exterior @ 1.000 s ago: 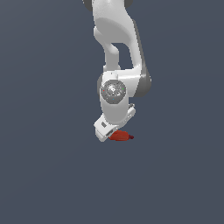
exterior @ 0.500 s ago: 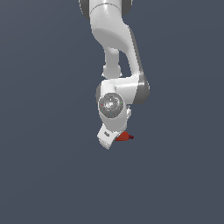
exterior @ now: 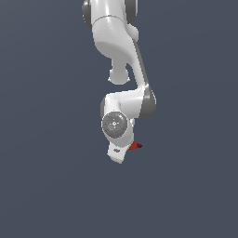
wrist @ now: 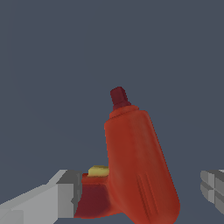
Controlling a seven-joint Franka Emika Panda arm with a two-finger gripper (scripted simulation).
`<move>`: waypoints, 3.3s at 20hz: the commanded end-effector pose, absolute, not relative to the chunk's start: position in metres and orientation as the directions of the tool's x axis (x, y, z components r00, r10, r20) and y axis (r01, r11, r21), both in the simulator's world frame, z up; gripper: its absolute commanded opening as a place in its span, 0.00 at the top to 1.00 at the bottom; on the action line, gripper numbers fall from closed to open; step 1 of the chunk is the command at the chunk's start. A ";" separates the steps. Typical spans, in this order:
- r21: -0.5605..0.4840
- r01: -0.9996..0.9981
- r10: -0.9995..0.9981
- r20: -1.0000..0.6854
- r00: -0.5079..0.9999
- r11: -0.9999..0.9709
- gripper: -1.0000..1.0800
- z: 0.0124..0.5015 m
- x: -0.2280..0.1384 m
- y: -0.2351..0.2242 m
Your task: Pick up the object and move it to a goal position.
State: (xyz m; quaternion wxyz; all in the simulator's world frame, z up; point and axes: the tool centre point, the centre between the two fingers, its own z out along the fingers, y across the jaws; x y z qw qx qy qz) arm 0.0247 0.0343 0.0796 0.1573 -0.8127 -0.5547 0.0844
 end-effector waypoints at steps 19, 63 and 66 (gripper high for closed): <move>-0.398 0.913 0.973 0.159 0.169 -0.093 0.00 0.060 0.024 0.037; -0.108 0.992 0.969 0.244 -0.040 0.068 1.00 0.190 0.060 0.074; -0.027 0.994 0.962 0.256 -0.096 0.107 1.00 0.233 0.064 0.081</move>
